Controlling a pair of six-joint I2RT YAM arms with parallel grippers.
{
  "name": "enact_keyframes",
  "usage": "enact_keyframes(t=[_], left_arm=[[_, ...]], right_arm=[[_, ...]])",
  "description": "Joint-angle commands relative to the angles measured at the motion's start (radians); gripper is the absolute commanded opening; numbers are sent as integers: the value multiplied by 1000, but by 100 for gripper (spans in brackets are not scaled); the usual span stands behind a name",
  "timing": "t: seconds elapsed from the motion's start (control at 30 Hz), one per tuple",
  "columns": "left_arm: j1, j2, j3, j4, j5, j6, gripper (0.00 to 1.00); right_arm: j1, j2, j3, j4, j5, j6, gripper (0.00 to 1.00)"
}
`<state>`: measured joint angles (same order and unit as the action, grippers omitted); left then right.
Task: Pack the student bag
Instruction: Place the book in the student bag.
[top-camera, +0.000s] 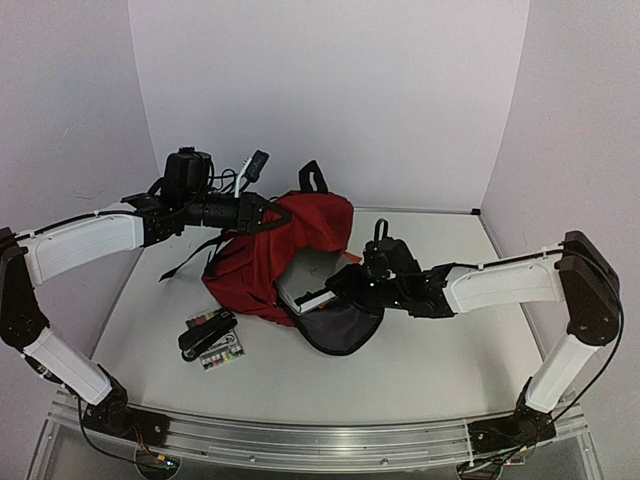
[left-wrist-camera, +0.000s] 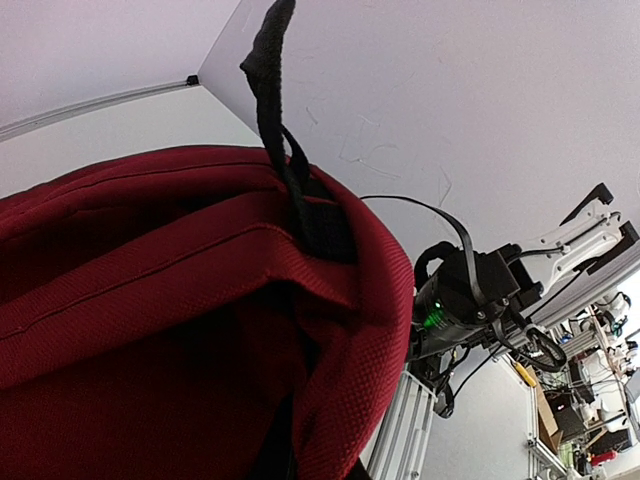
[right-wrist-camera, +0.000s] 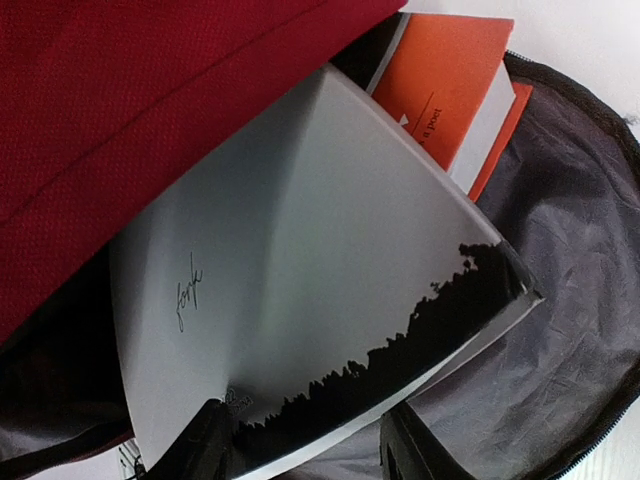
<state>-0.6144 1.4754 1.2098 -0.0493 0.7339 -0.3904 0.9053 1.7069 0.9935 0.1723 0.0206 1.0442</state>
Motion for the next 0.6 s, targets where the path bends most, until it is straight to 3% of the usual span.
enact_keyframes(t=[0.0, 0.13, 0.3, 0.57], left_arm=[[-37, -42, 96, 146, 142, -3, 0], [-40, -34, 87, 160, 137, -12, 0], [-42, -30, 85, 168, 138, -18, 0], [-42, -44, 71, 116, 106, 9, 0]], right_arm=[[-33, 86, 104, 93, 10, -68, 42], [-33, 162, 163, 146, -53, -73, 34], [-34, 201, 201, 152, 8, -80, 30], [-46, 218, 291, 181, 22, -103, 31]])
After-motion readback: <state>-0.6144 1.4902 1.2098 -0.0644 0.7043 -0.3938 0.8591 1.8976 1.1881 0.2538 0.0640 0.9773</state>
